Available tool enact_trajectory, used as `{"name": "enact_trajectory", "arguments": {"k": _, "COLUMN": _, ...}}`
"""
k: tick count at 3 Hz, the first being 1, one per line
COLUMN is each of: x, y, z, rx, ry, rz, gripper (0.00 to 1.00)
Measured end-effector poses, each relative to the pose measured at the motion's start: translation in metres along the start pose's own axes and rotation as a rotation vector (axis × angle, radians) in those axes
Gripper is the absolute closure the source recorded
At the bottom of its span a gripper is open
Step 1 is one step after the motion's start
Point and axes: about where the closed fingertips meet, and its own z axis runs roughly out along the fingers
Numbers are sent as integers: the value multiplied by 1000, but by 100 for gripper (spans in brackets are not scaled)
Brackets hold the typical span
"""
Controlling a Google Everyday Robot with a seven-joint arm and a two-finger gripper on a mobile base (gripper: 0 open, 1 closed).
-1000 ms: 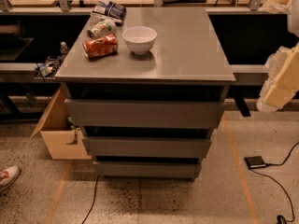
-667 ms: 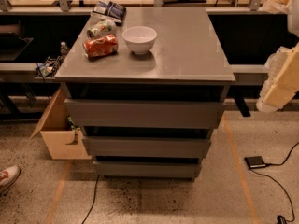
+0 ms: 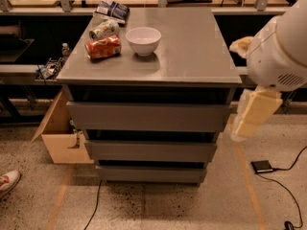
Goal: Open top drawer
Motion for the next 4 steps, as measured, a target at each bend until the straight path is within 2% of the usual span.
{"name": "enact_trajectory", "arguments": {"k": 1, "x": 1, "y": 16, "z": 65, "rx": -57, "ry": -1, "rz": -35, "gripper": 0}}
{"name": "enact_trajectory", "arguments": {"k": 2, "x": 9, "y": 27, "z": 127, "rx": -79, "ry": 0, "rz": -41, "gripper": 0}}
{"name": "enact_trajectory", "arguments": {"k": 3, "x": 9, "y": 27, "z": 127, "rx": -79, "ry": 0, "rz": -41, "gripper": 0}}
{"name": "enact_trajectory", "arguments": {"k": 4, "x": 11, "y": 23, "z": 155, "rx": -95, "ry": 5, "rz": -65, "gripper": 0}}
